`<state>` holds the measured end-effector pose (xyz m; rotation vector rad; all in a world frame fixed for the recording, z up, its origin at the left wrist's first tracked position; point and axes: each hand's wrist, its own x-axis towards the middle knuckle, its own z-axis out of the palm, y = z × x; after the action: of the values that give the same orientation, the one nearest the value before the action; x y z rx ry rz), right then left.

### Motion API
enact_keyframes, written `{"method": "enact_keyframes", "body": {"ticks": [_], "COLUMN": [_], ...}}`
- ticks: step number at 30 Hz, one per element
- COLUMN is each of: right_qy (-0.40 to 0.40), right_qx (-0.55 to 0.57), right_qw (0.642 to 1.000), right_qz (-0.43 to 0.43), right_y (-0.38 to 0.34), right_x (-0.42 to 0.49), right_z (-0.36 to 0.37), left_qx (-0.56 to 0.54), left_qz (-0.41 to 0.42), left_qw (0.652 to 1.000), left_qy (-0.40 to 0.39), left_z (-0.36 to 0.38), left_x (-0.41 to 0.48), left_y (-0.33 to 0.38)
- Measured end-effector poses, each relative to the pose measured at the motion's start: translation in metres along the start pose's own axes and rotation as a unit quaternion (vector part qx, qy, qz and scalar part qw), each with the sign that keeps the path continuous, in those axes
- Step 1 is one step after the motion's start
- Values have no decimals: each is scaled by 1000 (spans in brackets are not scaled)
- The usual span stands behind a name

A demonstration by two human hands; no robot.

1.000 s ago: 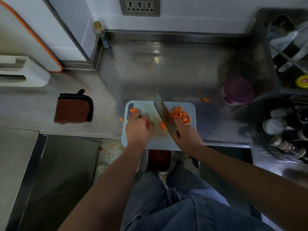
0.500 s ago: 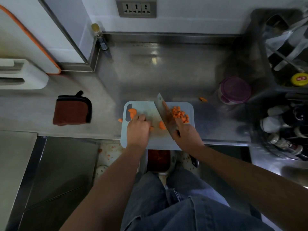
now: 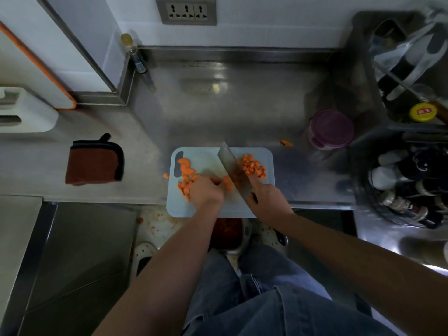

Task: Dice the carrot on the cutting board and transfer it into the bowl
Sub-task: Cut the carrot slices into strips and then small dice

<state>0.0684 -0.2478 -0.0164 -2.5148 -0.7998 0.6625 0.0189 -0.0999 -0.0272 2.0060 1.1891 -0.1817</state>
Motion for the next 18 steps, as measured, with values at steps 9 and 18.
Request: {"method": "enact_keyframes", "body": {"ticks": [9, 18], "right_qy": [-48, -37], "right_qx": [-63, -66], "right_qw": [997, 997], "right_qz": [-19, -13], "right_y": [-8, -9], "right_x": [-6, -1], "right_z": [1, -10], "left_qx": [-64, -137], "left_qz": [-73, -112], "left_qw": [995, 984], "left_qy": [-2, -13], "left_z": [16, 21], "left_x": [9, 15], "left_y": [-3, -4]}}
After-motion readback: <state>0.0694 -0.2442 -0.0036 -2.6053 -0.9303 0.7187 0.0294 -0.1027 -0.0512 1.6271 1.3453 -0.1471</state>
